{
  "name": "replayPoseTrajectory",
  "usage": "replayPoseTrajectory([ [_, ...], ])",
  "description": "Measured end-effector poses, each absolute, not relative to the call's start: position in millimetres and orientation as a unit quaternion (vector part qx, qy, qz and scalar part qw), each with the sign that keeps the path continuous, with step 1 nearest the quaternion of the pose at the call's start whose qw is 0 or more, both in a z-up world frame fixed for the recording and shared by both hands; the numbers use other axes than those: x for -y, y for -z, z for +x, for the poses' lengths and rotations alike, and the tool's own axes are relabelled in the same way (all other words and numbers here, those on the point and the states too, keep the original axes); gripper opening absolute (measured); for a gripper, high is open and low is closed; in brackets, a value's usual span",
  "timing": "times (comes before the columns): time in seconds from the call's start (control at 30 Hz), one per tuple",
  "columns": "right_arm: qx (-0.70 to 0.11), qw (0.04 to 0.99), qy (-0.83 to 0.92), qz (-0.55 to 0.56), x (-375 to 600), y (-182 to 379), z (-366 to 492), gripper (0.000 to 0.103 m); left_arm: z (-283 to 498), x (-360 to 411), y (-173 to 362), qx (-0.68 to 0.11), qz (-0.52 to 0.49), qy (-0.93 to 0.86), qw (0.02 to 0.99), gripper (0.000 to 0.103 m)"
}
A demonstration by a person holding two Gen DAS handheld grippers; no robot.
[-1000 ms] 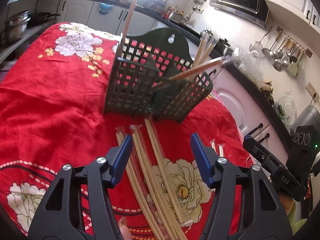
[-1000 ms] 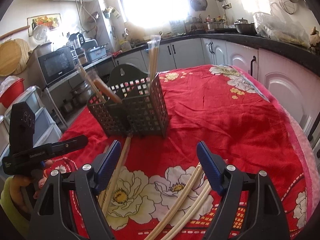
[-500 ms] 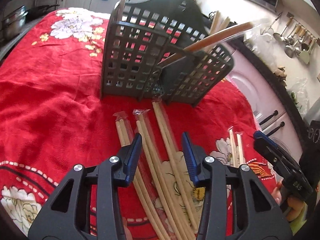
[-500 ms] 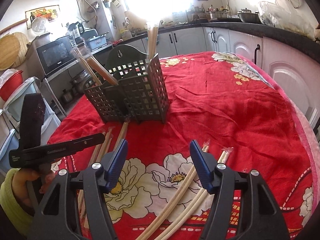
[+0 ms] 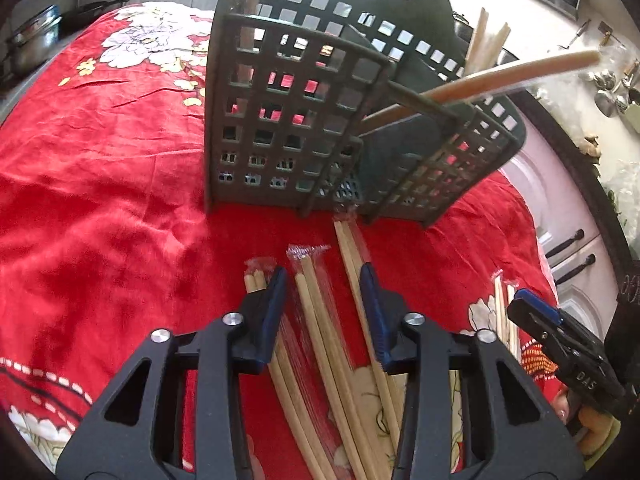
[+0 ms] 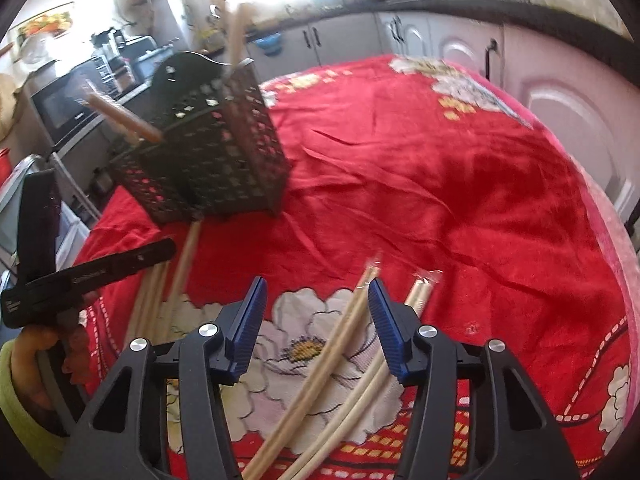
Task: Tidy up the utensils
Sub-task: 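Close the left tool on a wrapped chopstick pair while the right tool grasps another, then lift the left tool's chopsticks above the caddy while the right tool carries its pair there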
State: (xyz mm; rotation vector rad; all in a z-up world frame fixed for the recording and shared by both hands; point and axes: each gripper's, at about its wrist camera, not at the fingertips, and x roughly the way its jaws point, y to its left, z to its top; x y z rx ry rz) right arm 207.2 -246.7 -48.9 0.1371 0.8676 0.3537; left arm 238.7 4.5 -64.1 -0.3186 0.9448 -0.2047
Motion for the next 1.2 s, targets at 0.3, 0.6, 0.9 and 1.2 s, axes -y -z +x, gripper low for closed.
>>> replayPoseTrajectory([
  [0.3,-0.458,0.873,-0.158,0.053,240.3,68.0,236.0,0.051,248.3,-12.5,67.8,-0.457,-0.167,0.094,0.869,0.014],
  [0.6,-0.455,0.874,-0.151,0.080,247.0,71.9,253.9,0.014,243.1,-23.6,59.8,-0.445,-0.192,0.104,0.868,0.012],
  [0.9,-0.422,0.881,-0.179,0.112,251.5,59.1,246.8,0.008,227.6,-48.5,34.1,-0.416,-0.218,0.124,0.874,0.008],
  [1.2,-0.357,0.897,-0.236,0.114,238.3,11.3,220.5,0.007,206.8,-59.4,5.9,-0.378,-0.229,0.146,0.885,0.006],
])
